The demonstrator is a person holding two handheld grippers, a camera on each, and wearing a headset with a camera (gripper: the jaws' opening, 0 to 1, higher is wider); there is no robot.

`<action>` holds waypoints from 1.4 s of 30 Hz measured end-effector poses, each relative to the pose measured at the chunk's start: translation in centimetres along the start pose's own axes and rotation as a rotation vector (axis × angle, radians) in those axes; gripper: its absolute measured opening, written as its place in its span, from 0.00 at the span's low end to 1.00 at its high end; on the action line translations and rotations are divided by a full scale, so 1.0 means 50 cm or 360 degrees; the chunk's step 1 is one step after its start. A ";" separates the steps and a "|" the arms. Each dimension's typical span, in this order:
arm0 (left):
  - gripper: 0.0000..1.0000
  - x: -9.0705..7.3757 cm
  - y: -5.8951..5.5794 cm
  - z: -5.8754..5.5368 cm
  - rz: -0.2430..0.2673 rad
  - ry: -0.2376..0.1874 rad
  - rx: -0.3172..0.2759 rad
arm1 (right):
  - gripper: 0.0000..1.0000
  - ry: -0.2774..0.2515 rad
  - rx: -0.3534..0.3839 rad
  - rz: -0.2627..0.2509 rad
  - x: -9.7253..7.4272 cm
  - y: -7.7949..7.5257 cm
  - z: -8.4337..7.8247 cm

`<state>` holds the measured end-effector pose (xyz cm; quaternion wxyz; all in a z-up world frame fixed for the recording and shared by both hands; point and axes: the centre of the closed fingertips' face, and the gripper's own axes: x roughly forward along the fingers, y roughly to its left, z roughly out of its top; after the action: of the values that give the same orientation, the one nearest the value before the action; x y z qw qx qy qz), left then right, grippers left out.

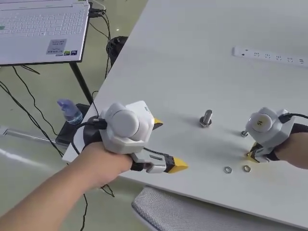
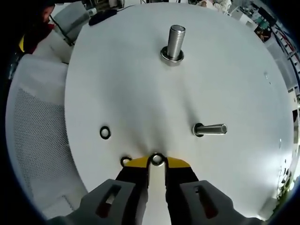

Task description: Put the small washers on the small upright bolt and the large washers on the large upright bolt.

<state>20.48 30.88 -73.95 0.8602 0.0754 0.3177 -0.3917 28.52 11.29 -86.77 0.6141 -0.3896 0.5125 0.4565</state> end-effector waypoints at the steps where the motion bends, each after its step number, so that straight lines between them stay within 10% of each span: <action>1: 0.73 0.001 0.000 0.001 -0.0002 -0.0001 -0.0001 | 0.12 -0.0001 -0.0001 0.0002 0.000 0.000 0.000; 42: 0.76 0.013 0.003 0.033 0.0017 -0.0056 0.0027 | 0.12 -0.0061 0.0185 0.0055 -0.060 -0.034 -0.026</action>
<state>21.73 29.94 -73.05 0.8671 0.0776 0.2989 -0.3909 29.63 9.09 -84.01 0.6374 -0.3355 0.5330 0.4439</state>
